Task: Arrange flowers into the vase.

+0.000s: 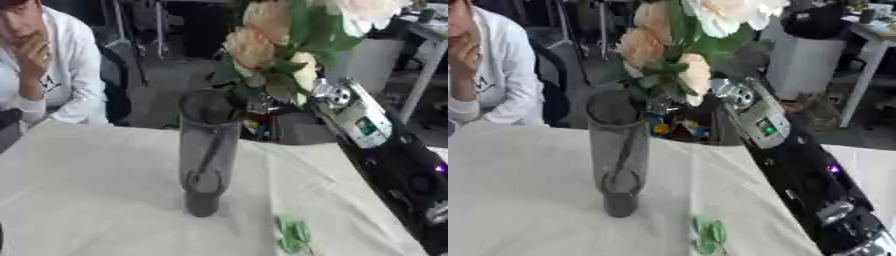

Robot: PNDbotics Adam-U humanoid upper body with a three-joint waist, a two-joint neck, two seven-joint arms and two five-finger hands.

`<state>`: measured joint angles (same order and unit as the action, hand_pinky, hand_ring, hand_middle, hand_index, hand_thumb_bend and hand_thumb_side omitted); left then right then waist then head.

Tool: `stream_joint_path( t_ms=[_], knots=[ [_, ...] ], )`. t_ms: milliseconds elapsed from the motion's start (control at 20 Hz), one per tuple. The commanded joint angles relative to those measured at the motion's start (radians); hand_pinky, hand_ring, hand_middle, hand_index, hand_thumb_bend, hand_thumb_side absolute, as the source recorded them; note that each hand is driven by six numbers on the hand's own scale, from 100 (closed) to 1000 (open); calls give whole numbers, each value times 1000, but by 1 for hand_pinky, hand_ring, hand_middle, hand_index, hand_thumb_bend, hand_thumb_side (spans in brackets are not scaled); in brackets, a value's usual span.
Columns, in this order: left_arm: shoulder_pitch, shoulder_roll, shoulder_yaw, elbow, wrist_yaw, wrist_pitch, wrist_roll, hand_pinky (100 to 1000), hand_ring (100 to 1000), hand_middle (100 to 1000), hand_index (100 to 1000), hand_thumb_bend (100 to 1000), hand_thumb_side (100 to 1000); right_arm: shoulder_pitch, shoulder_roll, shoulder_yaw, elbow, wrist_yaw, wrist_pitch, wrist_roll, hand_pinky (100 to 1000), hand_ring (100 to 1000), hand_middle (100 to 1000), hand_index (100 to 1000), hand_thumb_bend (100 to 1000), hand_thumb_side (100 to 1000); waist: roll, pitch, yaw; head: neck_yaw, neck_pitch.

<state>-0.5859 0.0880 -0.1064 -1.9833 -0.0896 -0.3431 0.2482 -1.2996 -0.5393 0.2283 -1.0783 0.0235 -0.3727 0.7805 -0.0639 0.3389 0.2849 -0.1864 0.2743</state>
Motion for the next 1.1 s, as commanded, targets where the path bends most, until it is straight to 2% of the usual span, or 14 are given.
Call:
stream_joint_path(
  t_ms=[50,450,1000,1100],
  knots=[
    [-14,5,-2,-17,0,0,-1,781,882,850,965,100,1000,-32,-10,-7,-27,-25,-113,127,934,1000,1000,1000,225,739,4,-24,-1,-2,-9],
    [-13,5,-2,-17,0,0,-2,781,882,851,965,100,1000,-35,-10,23,-53,-98,-76,127,938,1000,1000,1000,104,597,1,-24,-2,-3,-8],
    [-12,5,-3,-17,2,1,-3,781,884,851,966,100,1000,-48,-4,48,-44,-130,-35,127,936,1000,1000,1000,100,567,1,-24,-2,-9,-12],
    [-13,5,-4,-17,2,1,-3,781,884,851,966,100,1000,-50,-3,47,-42,-133,-30,127,937,1000,1000,1000,132,582,0,-24,-2,-9,-12]
  ],
)
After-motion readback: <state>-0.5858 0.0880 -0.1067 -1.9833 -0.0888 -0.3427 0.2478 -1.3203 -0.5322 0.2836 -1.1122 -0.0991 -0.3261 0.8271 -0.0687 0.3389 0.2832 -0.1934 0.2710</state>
